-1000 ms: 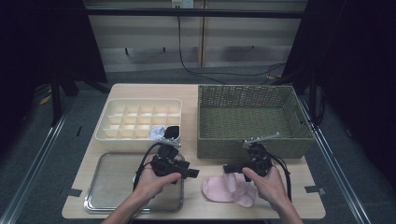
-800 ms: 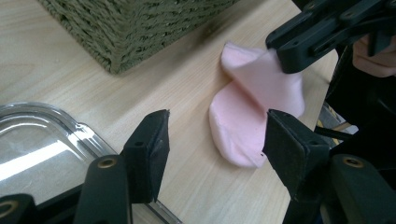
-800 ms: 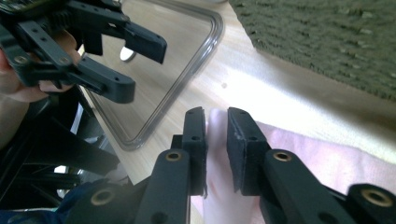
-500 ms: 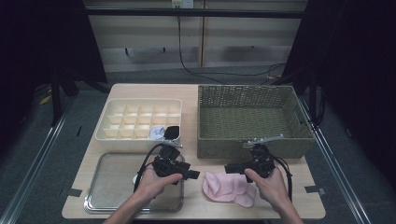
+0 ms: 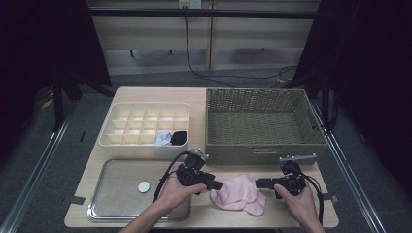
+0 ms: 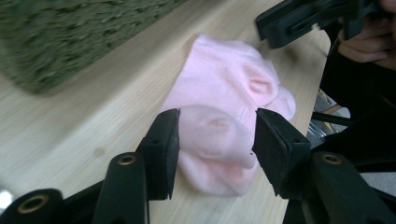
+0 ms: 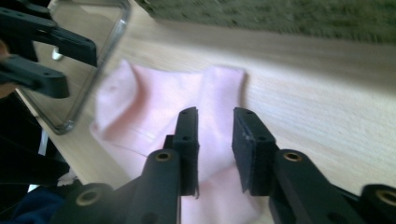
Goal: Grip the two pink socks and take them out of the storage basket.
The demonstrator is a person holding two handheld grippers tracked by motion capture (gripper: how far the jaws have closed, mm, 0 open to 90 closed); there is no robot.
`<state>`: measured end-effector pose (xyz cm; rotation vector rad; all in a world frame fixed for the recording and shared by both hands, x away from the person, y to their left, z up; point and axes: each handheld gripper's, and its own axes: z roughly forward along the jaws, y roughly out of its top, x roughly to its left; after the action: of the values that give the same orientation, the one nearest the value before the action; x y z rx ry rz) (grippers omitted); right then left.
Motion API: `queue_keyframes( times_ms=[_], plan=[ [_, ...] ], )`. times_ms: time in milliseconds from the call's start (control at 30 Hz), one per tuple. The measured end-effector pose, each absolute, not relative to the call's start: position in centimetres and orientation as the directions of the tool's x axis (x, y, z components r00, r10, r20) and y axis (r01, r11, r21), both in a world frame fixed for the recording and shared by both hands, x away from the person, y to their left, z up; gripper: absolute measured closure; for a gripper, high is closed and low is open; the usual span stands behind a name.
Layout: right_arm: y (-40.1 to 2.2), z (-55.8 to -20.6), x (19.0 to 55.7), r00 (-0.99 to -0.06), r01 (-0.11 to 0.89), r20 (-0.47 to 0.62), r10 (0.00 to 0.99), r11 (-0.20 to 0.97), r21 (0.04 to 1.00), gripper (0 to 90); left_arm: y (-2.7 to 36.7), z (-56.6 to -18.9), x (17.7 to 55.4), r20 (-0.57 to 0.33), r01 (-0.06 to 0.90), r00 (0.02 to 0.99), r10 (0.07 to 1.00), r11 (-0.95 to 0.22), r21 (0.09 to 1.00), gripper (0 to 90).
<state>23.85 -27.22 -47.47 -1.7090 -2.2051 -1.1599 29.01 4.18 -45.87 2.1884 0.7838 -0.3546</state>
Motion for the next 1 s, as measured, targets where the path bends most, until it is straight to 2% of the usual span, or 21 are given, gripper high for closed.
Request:
queue_keyframes(
  times_ms=[167, 300, 400, 467, 533, 633, 867, 900, 933, 1000],
  plan=[
    [-26.9, -48.8, 24.4, -0.33, 0.88, 0.491, 0.806, 0.074, 0.469, 59.9, 3.7, -46.4, 28.9, -0.479, 0.633, 0.774, 0.414, -0.527, 0.567, 46.5],
    [-26.9, -49.0, 24.6, -0.323, 0.886, 0.505, 0.8, 0.068, 0.458, 57.2, 3.7, -47.0, 28.8, -0.476, 0.639, 0.769, 0.427, -0.536, 0.552, 45.7],
    [-26.6, -49.2, 24.6, -0.324, 0.893, 0.521, 0.79, 0.074, 0.444, 63.7, 3.5, -47.3, 28.9, -0.478, 0.642, 0.767, 0.429, -0.537, 0.548, 44.3],
    [-26.4, -49.1, 24.5, -0.348, 0.881, 0.515, 0.783, 0.086, 0.464, 78.9, 3.4, -47.4, 28.9, -0.469, 0.639, 0.769, 0.434, -0.538, 0.55, 46.8],
    [-26.4, -48.9, 24.4, -0.35, 0.878, 0.509, 0.786, 0.085, 0.472, 81.2, 3.4, -47.5, 28.9, -0.469, 0.646, 0.763, 0.445, -0.531, 0.548, 48.0],
    [-26.7, -48.0, 24.1, -0.363, 0.859, 0.508, 0.781, 0.069, 0.507, 83.3, 3.5, -47.6, 29.2, -0.469, 0.642, 0.767, 0.438, -0.534, 0.55, 57.0],
    [-26.9, -45.7, 23.1, -0.394, 0.827, 0.534, 0.748, 0.036, 0.561, 84.6, 3.8, -47.3, 29.0, -0.469, 0.626, 0.779, 0.415, -0.534, 0.567, 67.5],
    [-26.9, -45.3, 22.8, -0.399, 0.824, 0.541, 0.74, 0.031, 0.566, 84.6, 3.8, -47.2, 28.9, -0.455, 0.62, 0.785, 0.42, -0.539, 0.57, 70.9],
    [-26.8, -44.8, 22.5, -0.412, 0.812, 0.541, 0.733, 0.026, 0.583, 84.7, 3.8, -47.1, 28.9, -0.467, 0.611, 0.791, 0.395, -0.543, 0.576, 78.5],
    [-26.6, -44.8, 22.4, -0.411, 0.814, 0.539, 0.736, 0.029, 0.581, 84.7, 3.8, -46.9, 28.9, -0.456, 0.605, 0.796, 0.399, -0.541, 0.584, 83.6]
  ],
)
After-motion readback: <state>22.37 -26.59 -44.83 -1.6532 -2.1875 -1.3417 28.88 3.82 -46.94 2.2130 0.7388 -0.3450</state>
